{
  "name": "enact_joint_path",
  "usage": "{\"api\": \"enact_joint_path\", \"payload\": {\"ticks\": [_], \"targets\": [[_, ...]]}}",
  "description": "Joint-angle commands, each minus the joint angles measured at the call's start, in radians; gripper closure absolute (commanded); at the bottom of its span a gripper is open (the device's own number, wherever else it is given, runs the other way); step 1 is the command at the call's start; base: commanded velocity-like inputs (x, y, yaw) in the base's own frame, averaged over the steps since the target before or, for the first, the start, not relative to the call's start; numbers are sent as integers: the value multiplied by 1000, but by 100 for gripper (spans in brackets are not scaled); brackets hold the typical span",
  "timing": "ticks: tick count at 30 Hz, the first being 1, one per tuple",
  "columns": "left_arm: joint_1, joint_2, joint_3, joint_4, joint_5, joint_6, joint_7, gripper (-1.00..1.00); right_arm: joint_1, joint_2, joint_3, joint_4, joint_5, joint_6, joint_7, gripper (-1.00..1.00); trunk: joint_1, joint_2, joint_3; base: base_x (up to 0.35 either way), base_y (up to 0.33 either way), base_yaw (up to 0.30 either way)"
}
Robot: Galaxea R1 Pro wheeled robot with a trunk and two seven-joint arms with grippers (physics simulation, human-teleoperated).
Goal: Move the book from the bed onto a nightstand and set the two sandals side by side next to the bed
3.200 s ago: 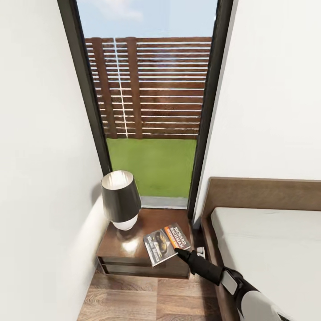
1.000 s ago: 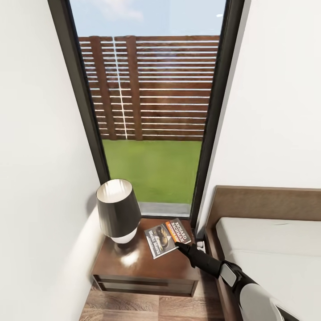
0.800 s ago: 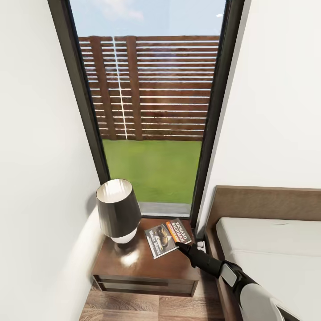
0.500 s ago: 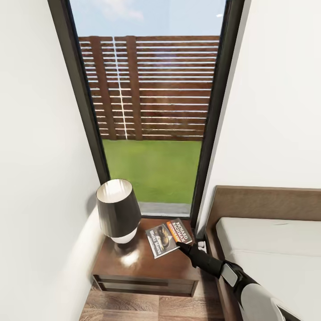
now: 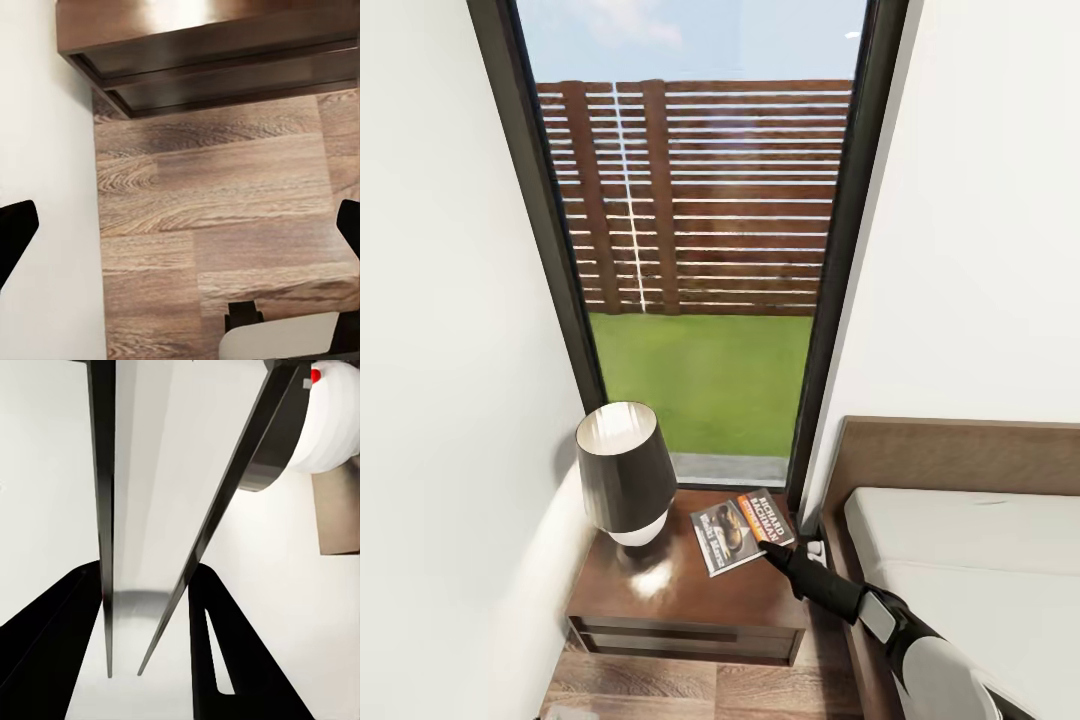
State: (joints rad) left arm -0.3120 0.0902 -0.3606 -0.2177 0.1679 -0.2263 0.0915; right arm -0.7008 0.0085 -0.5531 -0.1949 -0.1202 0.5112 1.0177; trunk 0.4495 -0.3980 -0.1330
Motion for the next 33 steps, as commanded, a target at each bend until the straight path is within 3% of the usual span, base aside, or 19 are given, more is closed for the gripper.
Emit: {"api": "enact_joint_path", "payload": {"ticks": [1,26,33], "targets": [[-3,0,-10,0,9,-3,4,-100,0,0,2,-1,-10,9,-1,100,1,-2,-2,0,0,0],[-10,-4,-14,1,7,-14,4,-100,-2,0,-4,-5,-8,9,-12,100,1,-2,-2,83,58,0],[-9,-4,-14,1,6,-16,4,-100,-2,2,-5,-4,-9,8,-49,100,1,-2,-2,9,5,0]]}}
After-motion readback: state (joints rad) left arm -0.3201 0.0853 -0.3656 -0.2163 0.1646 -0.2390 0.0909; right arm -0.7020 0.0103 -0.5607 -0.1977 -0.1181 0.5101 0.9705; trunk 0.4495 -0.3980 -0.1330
